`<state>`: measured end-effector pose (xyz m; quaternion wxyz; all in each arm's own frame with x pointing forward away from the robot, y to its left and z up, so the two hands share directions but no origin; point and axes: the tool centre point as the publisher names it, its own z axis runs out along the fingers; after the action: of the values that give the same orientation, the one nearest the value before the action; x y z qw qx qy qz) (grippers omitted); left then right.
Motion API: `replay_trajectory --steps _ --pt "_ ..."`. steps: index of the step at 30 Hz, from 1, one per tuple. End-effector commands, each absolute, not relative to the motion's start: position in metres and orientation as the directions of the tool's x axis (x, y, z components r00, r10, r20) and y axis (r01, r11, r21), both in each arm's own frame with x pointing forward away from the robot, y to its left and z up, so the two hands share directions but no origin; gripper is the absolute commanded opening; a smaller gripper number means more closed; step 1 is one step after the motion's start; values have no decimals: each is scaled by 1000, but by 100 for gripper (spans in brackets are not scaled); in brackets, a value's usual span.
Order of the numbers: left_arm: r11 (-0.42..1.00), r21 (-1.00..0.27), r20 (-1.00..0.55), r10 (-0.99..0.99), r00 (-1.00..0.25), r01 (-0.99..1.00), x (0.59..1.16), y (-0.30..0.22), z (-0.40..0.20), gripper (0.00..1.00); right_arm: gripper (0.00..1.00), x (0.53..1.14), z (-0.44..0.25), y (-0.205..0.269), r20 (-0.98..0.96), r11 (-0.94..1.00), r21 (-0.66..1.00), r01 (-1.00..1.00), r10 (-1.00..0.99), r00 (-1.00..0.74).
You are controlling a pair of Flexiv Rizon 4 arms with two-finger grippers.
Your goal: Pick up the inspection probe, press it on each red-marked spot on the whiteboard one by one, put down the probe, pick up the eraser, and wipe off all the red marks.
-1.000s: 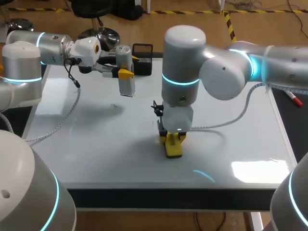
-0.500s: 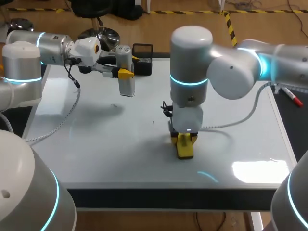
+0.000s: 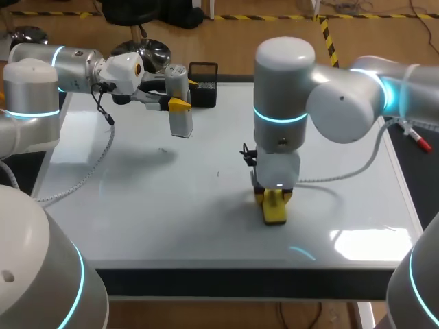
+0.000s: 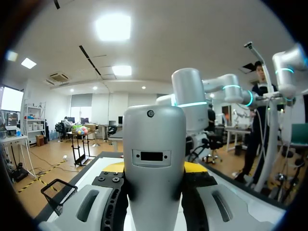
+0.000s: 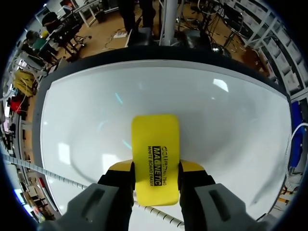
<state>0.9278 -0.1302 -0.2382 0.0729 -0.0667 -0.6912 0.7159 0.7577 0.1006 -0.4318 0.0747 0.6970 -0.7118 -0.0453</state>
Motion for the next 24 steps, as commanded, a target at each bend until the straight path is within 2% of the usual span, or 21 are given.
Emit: replay_trajectory --steps 1,10,24 --pt "-33 -999 4 194 -981 -10 927 -130 -237 0 0 761 -430 95 47 24 153 -988 -999 -17" --pt "-33 -999 4 194 -981 -10 927 -130 -237 0 0 775 -407 96 35 9 113 -994 -999 -5" --pt "-33 -999 4 194 -981 -10 927 -130 -237 0 0 830 -374 80 74 -11 19 -1000 -997 13"
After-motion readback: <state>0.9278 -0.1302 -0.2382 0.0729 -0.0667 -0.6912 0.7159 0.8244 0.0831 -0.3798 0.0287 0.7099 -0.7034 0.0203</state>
